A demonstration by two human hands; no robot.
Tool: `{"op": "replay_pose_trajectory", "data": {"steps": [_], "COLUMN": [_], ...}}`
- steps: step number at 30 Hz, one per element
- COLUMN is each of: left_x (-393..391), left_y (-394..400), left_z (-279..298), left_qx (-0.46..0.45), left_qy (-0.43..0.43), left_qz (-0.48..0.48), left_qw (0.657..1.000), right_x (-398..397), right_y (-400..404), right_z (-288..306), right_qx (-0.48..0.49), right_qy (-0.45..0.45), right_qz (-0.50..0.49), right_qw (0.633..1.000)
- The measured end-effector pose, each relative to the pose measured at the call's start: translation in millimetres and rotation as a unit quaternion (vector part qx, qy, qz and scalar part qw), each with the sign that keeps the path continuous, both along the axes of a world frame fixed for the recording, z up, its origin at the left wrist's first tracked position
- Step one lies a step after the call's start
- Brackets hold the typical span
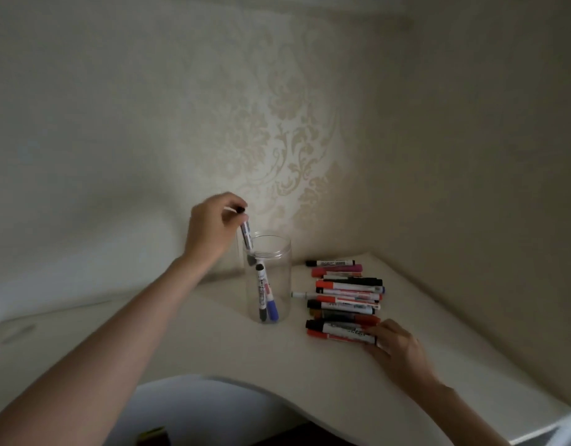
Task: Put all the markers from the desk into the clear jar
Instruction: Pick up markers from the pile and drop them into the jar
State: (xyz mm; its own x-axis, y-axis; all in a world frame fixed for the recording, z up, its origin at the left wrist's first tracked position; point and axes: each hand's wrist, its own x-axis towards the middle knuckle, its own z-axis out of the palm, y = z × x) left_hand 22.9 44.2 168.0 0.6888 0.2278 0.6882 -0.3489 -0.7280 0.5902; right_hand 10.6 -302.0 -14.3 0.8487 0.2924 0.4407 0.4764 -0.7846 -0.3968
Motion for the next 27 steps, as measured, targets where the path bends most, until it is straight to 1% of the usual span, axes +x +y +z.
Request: {"op": "replay_pose_trajectory", "data": {"steps": [2,4,5,7,8,9,10,11,12,13,14,15,16,18,22,25,27], "left_x": [4,6,6,3,0,-4,-8,-11,-13,-13,-13,-11,-9,-5,0,1,5], "left_y": [-4,-7,-10,-23,-36,-52,-69,-87,-104,-120,-134,-145,-153,-161,-157,-135,-109], "left_z": [-15,-23,-25,-26,-26,-27,-32,-41,-53,-68,-85,-100,-113,-126,-118,-81,-44], "left_qx": [0.027,0.037,0.053,0.107,0.124,0.137,0.152,0.17,0.193,0.222,0.252,0.273,0.282,0.281,0.261,0.184,0.089], "left_qy": [0.06,0.097,0.102,0.06,0.027,0.016,0.042,0.101,0.17,0.225,0.26,0.273,0.273,0.247,0.207,0.157,0.126], "left_qz": [0.003,0.016,0.031,0.045,0.018,-0.037,-0.107,-0.172,-0.223,-0.253,-0.263,-0.262,-0.258,-0.245,-0.249,-0.252,-0.252], "left_qw": [0.998,0.994,0.993,0.991,0.992,0.99,0.982,0.965,0.94,0.914,0.894,0.884,0.883,0.894,0.91,0.937,0.955], "right_x": [-3,-4,-4,-2,0,3,6,8,9,9,8,6,5,1,2,12,23], "right_y": [0,-1,-1,-3,-4,-5,-6,-6,-6,-5,-4,-2,-1,1,-1,-1,4], "right_z": [3,5,6,6,6,7,8,10,12,14,16,18,20,25,40,64,93], "right_qx": [0.009,0.015,0.015,0.011,0.009,0.009,0.012,0.019,0.028,0.039,0.048,0.052,0.053,0.063,0.123,0.221,0.269], "right_qy": [0.008,0.007,0.009,0.022,0.031,0.037,0.043,0.049,0.055,0.061,0.071,0.079,0.083,0.074,0.062,0.043,0.0], "right_qz": [0.02,0.028,0.027,0.019,0.017,0.015,0.013,0.012,0.009,0.006,0.003,0.002,0.004,0.007,-0.012,-0.051,-0.084], "right_qw": [1.0,0.999,0.999,0.999,0.999,0.999,0.999,0.999,0.998,0.997,0.996,0.996,0.995,0.995,0.99,0.973,0.96]}}
